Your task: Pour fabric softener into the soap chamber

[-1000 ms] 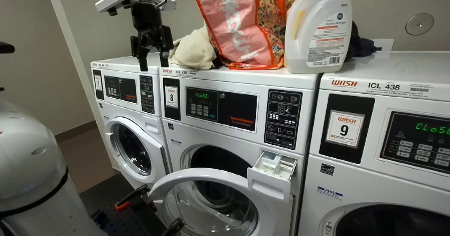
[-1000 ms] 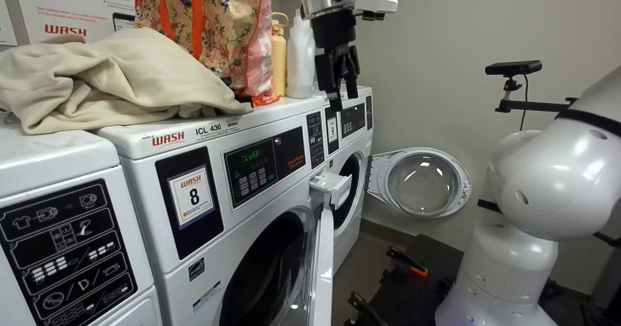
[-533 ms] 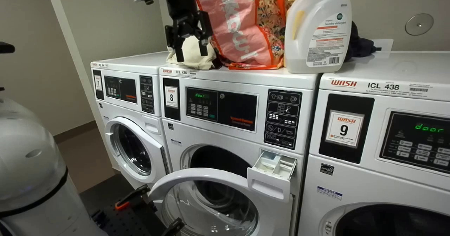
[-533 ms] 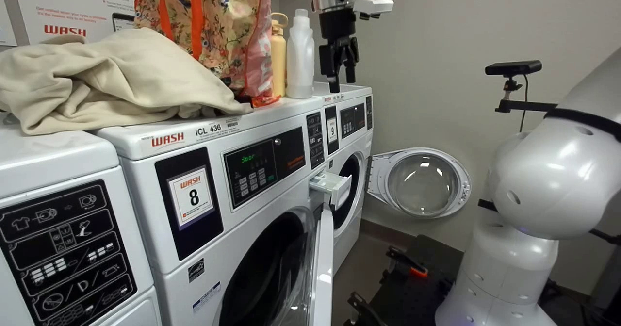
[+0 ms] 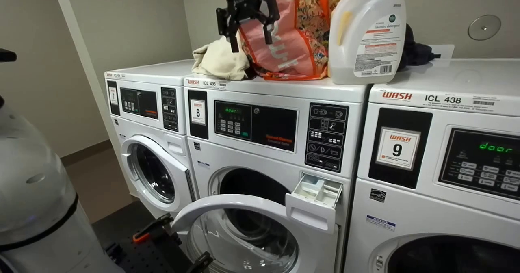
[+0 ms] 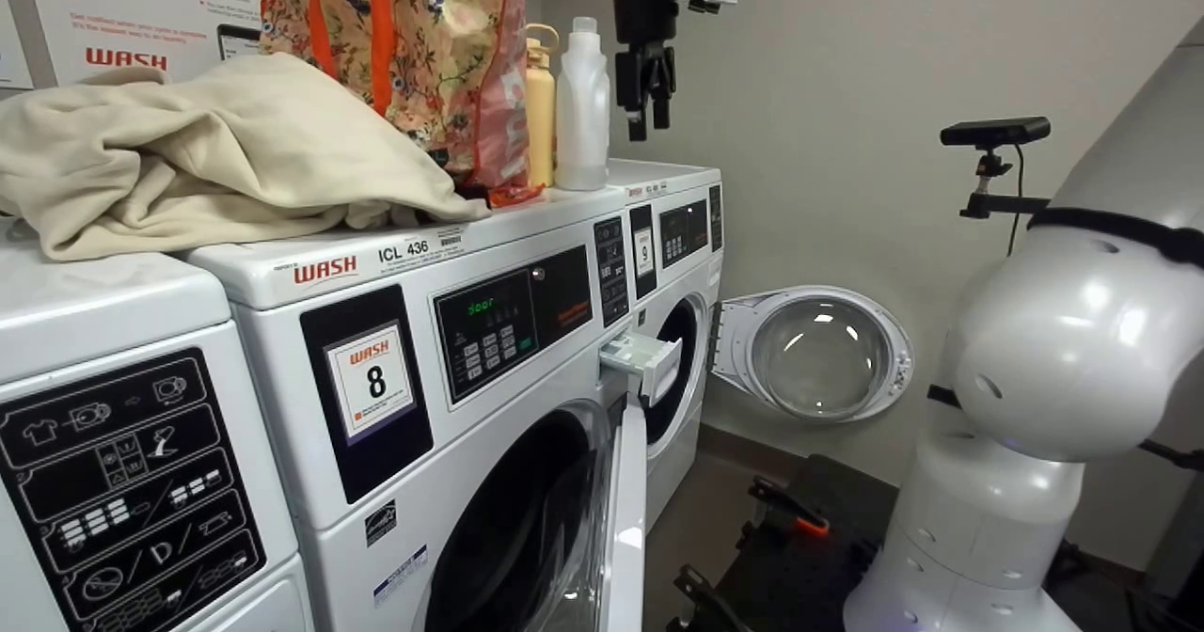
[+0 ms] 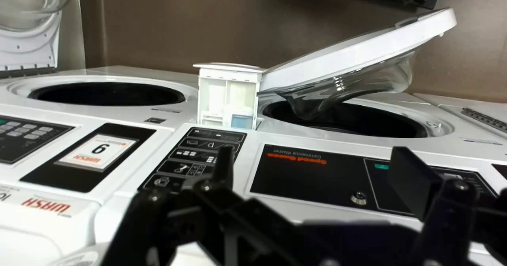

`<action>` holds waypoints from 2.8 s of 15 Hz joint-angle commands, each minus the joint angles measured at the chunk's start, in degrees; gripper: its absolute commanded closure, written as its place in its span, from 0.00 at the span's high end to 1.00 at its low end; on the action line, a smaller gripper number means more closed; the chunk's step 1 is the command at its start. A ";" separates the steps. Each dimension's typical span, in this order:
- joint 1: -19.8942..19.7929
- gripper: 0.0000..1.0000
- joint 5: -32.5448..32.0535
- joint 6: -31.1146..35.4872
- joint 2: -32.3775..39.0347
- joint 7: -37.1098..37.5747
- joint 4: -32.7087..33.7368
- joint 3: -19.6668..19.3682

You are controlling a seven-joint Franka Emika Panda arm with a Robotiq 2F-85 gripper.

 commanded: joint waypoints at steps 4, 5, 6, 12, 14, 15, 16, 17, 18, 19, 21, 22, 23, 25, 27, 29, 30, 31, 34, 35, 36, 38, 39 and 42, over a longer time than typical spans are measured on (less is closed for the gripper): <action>-2.44 1.00 -1.53 1.05 6.85 -17.98 11.52 -4.90; -3.03 1.00 -1.11 2.15 8.43 -20.95 13.05 -6.10; -3.72 1.00 -0.35 3.17 10.28 -23.65 14.68 -7.13; -7.97 1.00 9.05 9.55 19.03 -39.52 20.59 -9.16; -9.39 1.00 12.84 9.33 20.38 -43.66 22.02 -8.67; -10.06 1.00 14.51 9.22 20.35 -45.49 22.16 -8.56; -10.83 1.00 16.18 9.03 19.93 -47.63 21.89 -8.67; -11.42 1.00 17.51 9.05 19.50 -49.26 21.65 -8.71; -12.10 1.00 18.81 9.00 18.76 -51.04 21.13 -8.95; -12.78 1.00 20.09 8.91 18.30 -52.55 20.93 -9.19; -14.24 1.00 22.90 8.10 17.16 -56.10 20.12 -9.88; -14.85 1.00 24.18 7.60 16.59 -57.49 19.53 -10.22; -15.35 1.00 25.40 6.60 16.16 -59.02 19.26 -10.45; -15.87 1.00 28.61 3.74 15.85 -61.44 19.31 -10.64; -16.09 1.00 31.90 1.69 15.75 -64.06 18.91 -11.03; -16.17 1.00 34.93 0.48 16.33 -65.73 18.96 -11.18; -16.15 1.00 36.15 0.22 16.67 -66.43 18.99 -11.17; -16.14 1.00 37.03 0.51 17.10 -66.75 19.01 -11.09; -16.21 1.00 39.28 0.95 18.40 -67.35 19.00 -10.94; -16.27 1.00 39.99 1.16 18.75 -67.85 19.00 -10.87; -16.30 1.00 40.54 1.53 18.99 -68.14 19.01 -10.74; -16.32 1.00 41.70 2.70 19.32 -69.24 18.93 -10.46; -16.96 1.00 42.27 3.26 18.71 -71.04 17.88 -10.97; -17.80 1.00 43.98 6.26 18.10 -74.06 16.43 -11.51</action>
